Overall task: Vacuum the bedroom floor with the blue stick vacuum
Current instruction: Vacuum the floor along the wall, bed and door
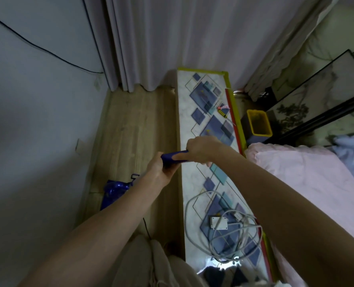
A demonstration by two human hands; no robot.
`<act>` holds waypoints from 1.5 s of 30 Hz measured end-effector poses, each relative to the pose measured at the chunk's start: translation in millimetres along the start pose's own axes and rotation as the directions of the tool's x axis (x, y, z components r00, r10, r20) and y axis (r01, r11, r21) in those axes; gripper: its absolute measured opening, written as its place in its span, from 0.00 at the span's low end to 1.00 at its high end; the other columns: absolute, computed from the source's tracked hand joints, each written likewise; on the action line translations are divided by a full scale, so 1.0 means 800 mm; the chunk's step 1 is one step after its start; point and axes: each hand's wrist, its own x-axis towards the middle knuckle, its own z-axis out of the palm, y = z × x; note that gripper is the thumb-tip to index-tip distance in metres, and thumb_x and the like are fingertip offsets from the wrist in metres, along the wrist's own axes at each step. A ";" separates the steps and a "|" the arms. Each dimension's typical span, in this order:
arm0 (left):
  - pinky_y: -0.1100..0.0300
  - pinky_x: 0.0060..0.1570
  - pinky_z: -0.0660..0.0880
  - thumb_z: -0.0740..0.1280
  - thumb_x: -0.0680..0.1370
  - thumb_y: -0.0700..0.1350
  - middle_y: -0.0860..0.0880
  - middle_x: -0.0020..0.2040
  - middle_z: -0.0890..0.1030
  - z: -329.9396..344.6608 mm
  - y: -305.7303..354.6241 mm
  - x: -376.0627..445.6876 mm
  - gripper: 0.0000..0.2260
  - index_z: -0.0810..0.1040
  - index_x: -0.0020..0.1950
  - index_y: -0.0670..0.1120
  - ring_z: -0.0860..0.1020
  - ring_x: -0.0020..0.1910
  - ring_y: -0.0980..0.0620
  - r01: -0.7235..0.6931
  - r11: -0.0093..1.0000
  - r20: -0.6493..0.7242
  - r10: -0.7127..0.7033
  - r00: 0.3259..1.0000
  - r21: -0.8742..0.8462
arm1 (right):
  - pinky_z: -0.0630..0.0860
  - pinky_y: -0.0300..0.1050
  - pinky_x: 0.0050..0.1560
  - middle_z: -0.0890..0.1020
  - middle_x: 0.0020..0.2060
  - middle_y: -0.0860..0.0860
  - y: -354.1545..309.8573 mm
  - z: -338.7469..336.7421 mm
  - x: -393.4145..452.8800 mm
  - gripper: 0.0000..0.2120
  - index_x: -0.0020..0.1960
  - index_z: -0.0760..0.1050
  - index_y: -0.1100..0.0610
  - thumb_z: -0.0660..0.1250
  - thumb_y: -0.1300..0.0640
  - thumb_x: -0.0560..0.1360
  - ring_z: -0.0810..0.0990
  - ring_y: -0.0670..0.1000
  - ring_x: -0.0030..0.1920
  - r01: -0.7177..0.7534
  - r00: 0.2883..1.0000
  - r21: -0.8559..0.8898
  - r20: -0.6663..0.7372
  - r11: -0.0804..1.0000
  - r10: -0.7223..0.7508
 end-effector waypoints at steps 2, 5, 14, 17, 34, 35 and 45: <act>0.47 0.58 0.77 0.61 0.80 0.40 0.36 0.49 0.77 -0.004 0.004 0.006 0.04 0.69 0.50 0.39 0.79 0.46 0.40 -0.009 1.000 0.010 0.009 1.000 0.013 | 0.78 0.44 0.39 0.83 0.32 0.53 -0.005 -0.003 0.005 0.35 0.39 0.75 0.60 0.53 0.28 0.74 0.84 0.52 0.32 -0.067 0.995 0.145 0.088 0.987 0.055; 0.48 0.51 0.79 0.60 0.80 0.39 0.36 0.50 0.77 -0.012 0.015 0.009 0.06 0.70 0.55 0.38 0.79 0.47 0.40 -0.030 0.999 0.030 0.030 0.999 0.024 | 0.73 0.41 0.33 0.80 0.30 0.52 -0.019 -0.010 0.007 0.34 0.38 0.74 0.60 0.52 0.28 0.75 0.81 0.51 0.30 -0.049 0.998 0.122 0.053 0.991 0.042; 0.50 0.36 0.80 0.60 0.82 0.42 0.37 0.48 0.76 -0.052 0.031 0.010 0.12 0.67 0.63 0.38 0.79 0.44 0.43 -0.039 0.997 -0.016 0.040 0.999 0.062 | 0.69 0.41 0.31 0.74 0.28 0.50 -0.049 0.017 0.027 0.32 0.35 0.71 0.57 0.54 0.28 0.74 0.73 0.48 0.28 0.066 0.997 0.152 -0.044 0.986 -0.060; 0.52 0.39 0.77 0.60 0.82 0.45 0.37 0.48 0.77 -0.053 0.041 0.007 0.11 0.66 0.60 0.39 0.80 0.44 0.43 -0.057 0.998 0.000 0.057 0.998 0.014 | 0.74 0.40 0.35 0.76 0.25 0.50 -0.055 0.005 0.034 0.33 0.35 0.73 0.58 0.56 0.28 0.74 0.74 0.48 0.24 0.040 0.999 0.228 -0.020 0.973 -0.037; 0.52 0.60 0.75 0.63 0.81 0.45 0.36 0.62 0.76 0.003 -0.022 -0.013 0.14 0.70 0.63 0.39 0.77 0.62 0.41 0.027 0.991 0.199 -0.001 0.980 -0.129 | 0.73 0.46 0.38 0.78 0.31 0.51 0.029 -0.008 0.005 0.36 0.37 0.74 0.57 0.51 0.23 0.70 0.75 0.49 0.31 0.016 0.997 -0.065 -0.079 0.998 -0.021; 0.52 0.59 0.76 0.63 0.81 0.45 0.36 0.62 0.76 0.004 -0.024 -0.013 0.16 0.69 0.65 0.39 0.77 0.62 0.41 0.024 0.992 0.204 0.002 0.979 -0.125 | 0.72 0.46 0.37 0.77 0.31 0.51 0.030 -0.007 0.003 0.36 0.36 0.74 0.57 0.50 0.24 0.70 0.74 0.49 0.31 0.012 0.996 -0.068 -0.086 0.998 -0.018; 0.51 0.58 0.77 0.66 0.79 0.48 0.38 0.57 0.80 -0.027 -0.016 0.005 0.18 0.71 0.64 0.38 0.80 0.56 0.43 -0.084 0.993 0.109 0.093 0.990 -0.085 | 0.70 0.46 0.38 0.72 0.28 0.50 0.004 0.011 0.016 0.34 0.32 0.68 0.56 0.51 0.25 0.72 0.71 0.50 0.29 0.072 0.994 0.042 -0.088 0.996 -0.069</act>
